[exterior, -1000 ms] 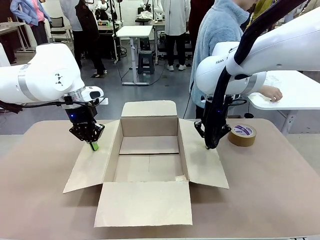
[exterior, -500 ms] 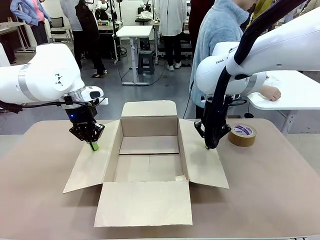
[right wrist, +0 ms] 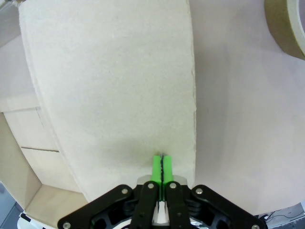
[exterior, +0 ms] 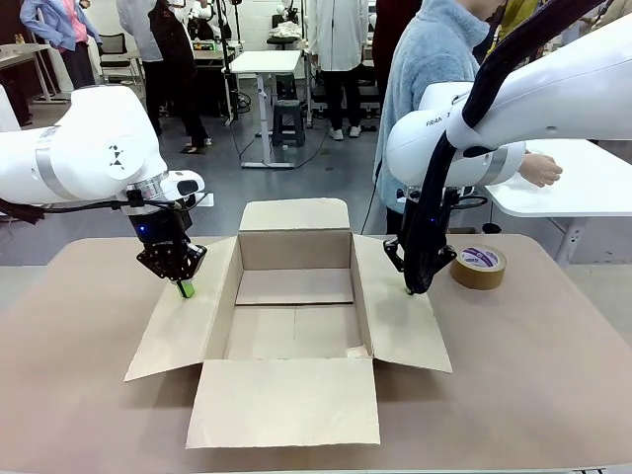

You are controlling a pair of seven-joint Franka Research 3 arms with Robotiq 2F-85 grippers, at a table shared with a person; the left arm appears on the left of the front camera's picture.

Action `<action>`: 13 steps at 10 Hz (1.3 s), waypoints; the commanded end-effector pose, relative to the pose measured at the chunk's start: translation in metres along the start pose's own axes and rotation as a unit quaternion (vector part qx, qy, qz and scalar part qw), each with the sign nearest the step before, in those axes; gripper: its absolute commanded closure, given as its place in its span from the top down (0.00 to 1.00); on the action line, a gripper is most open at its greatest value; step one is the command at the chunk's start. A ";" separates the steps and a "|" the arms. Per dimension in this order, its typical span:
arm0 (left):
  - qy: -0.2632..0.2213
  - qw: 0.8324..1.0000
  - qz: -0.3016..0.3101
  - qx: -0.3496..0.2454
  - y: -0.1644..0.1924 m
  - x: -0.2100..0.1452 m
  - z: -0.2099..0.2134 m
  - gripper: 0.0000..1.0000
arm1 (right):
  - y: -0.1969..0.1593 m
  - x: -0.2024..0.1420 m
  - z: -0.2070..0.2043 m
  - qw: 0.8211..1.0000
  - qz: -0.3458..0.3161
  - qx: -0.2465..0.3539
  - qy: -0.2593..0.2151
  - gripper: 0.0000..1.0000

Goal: Wrap the clocks to prevent damage.
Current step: Once the human has placed the objects inside and stepped back, release both hands from the side flaps of the Package Box.

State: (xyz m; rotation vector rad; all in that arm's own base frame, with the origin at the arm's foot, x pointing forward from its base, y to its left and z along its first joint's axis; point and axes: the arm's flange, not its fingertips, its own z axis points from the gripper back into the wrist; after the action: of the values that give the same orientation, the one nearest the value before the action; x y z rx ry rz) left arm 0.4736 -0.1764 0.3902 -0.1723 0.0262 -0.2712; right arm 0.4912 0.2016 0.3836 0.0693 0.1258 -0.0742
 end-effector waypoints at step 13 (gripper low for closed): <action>0.001 1.000 0.000 0.001 0.001 -0.001 -0.002 0.00 | 0.001 -0.001 0.001 1.000 -0.003 0.000 0.000 0.00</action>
State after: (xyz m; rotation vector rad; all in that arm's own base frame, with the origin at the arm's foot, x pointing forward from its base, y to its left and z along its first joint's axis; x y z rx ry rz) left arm 0.4736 -0.1764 0.3902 -0.1723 0.0262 -0.2712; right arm 0.4912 0.2016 0.3836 0.0693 0.1258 -0.0742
